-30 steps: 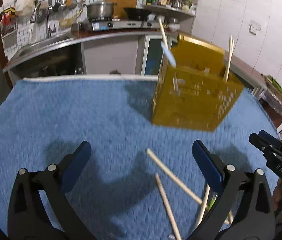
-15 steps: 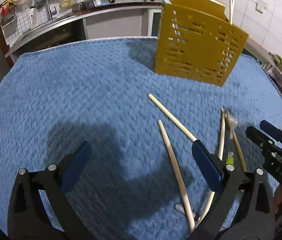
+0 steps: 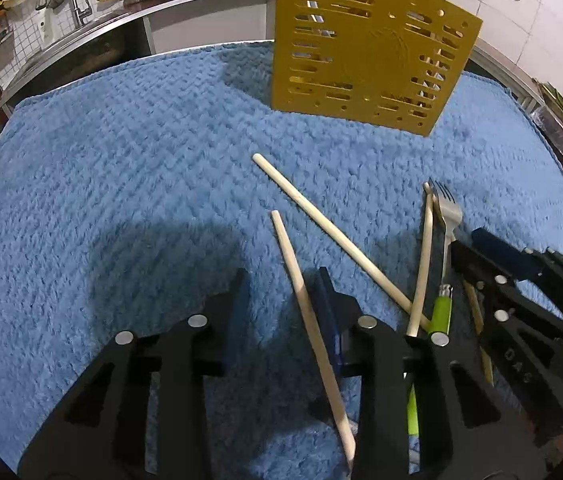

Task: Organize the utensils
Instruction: 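Move both open tools down toward the chopsticks left on the towel, then close the left tool on a wooden chopstick while the right tool grasps another chopstick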

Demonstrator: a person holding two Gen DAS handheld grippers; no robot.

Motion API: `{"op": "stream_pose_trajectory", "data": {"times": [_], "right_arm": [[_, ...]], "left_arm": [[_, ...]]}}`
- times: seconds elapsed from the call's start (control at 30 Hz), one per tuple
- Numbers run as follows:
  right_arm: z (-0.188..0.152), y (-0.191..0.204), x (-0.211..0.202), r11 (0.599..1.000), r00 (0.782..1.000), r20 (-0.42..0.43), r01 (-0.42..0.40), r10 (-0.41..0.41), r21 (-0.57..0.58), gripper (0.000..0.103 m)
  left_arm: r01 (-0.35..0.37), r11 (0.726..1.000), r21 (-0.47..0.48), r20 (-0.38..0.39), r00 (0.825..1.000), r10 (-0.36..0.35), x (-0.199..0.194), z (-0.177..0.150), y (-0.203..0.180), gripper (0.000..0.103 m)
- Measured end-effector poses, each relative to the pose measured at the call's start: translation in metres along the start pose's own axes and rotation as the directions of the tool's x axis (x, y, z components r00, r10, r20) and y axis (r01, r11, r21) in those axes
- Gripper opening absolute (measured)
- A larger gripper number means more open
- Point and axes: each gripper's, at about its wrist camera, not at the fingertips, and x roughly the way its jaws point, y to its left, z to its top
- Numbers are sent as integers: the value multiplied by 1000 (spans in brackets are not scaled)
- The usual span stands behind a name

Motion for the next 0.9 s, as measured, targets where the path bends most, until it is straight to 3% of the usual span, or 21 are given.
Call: {"op": "stream_pose_trajectory", "data": {"times": [0.13,0.2,0.3,0.7,0.9], "right_arm": [[8,4,9,1000,1000,-5,6,-6,-1,16],[11,2,11,1000,1000,-10,5,-5,4,7],[14,0,11,1000,1000,-24,5,-5,13,6],[10,-46,2,994,998,-46,47,-43,99,6],[20,-48,12,993,995,-95,39,-29,108,6]], "left_arm": [[0,1000,-9,-18,1000,0,3,7,-1,24],[-1,1000,-14,-24,1000,1,5,11,-1,17],[10,1000,-22,-26,1000,-11,6,13,0,8],[27,1000,-10,-38,999,-27,13,22,4,7],[20,1000,15,-45,999,-19,16,25,3,7]]}}
